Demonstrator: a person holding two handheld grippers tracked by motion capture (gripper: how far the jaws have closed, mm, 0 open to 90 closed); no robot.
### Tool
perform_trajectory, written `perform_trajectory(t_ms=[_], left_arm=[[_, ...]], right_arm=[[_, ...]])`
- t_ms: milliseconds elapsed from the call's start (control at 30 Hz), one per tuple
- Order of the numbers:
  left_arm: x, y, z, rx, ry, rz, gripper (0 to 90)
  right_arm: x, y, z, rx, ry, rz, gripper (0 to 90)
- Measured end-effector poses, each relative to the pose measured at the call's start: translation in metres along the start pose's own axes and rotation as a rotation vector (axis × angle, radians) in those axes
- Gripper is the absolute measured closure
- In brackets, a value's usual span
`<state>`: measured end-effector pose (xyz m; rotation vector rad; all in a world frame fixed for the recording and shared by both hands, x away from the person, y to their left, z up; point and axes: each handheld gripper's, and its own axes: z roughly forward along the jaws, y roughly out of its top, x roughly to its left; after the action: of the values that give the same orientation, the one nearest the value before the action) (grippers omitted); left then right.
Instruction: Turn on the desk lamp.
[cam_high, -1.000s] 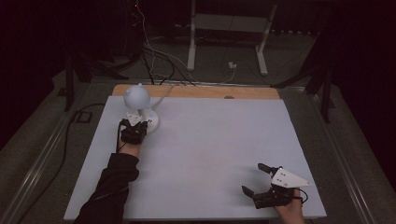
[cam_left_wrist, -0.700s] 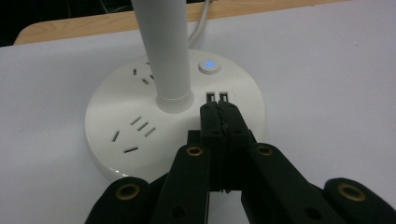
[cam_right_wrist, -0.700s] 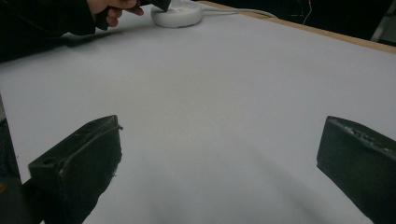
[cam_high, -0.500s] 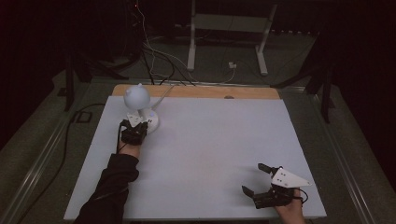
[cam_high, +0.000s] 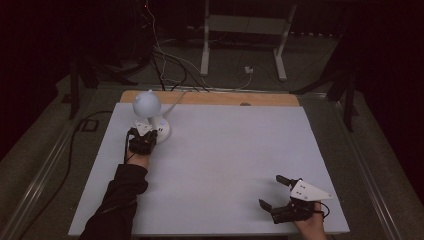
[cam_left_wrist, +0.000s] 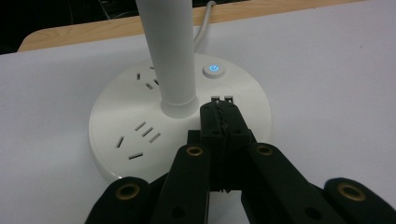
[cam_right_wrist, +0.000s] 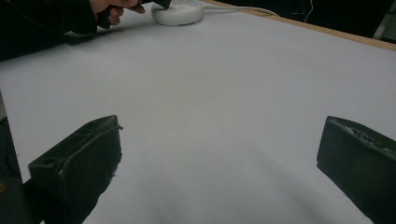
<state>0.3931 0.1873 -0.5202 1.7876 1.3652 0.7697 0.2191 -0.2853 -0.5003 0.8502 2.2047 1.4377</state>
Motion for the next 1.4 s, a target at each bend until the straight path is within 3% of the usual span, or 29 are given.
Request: perform_trajectory(t_ms=[67,200,367,467,533,567,667,767,833,967,1133,1400], left_arm=[[0.000,0.000,0.000,0.005,0.012,0.018,90.0],[0.002,0.000,0.000,0.003,-0.001,0.011,90.0],[-0.005,0.001,0.001,0.009,0.039,0.089,90.0],[-0.002,0.000,0.001,0.002,0.022,0.064,90.0],[0.004,0.000,-0.001,-0.022,-0.030,-0.005,90.0],[0.005,-0.001,-0.002,-0.033,-0.027,-0.012,90.0],[0.007,0.000,-0.007,-0.071,-0.025,0.000,90.0],[0.004,0.003,-0.011,-0.075,-0.041,-0.001,90.0],[0.000,0.007,-0.015,-0.069,-0.053,-0.014,81.8],[-0.003,0.011,-0.020,-0.056,-0.060,-0.032,78.0],[-0.006,0.015,-0.028,-0.059,-0.048,-0.055,52.7],[-0.009,0.018,-0.039,-0.080,-0.047,-0.055,37.2]], right_arm=[[0.000,0.000,0.000,0.000,-0.001,0.001,0.0],[0.000,0.000,0.000,0.001,0.000,0.000,0.0],[0.000,0.000,0.001,0.006,0.000,0.002,0.0],[0.001,0.000,0.001,0.005,-0.001,0.001,0.0],[0.001,0.000,0.000,0.003,-0.002,-0.003,0.0],[0.001,0.001,0.000,0.000,-0.004,-0.003,0.0],[-0.001,0.000,-0.002,-0.006,-0.006,0.002,0.0],[-0.001,0.000,-0.001,-0.003,-0.004,0.004,0.0],[0.000,0.001,-0.001,-0.005,-0.004,0.000,0.0],[-0.001,0.000,-0.002,-0.005,-0.005,-0.001,0.0],[0.000,0.001,-0.002,-0.008,-0.004,-0.002,0.0],[0.000,0.001,-0.002,-0.005,-0.005,-0.001,0.0]])
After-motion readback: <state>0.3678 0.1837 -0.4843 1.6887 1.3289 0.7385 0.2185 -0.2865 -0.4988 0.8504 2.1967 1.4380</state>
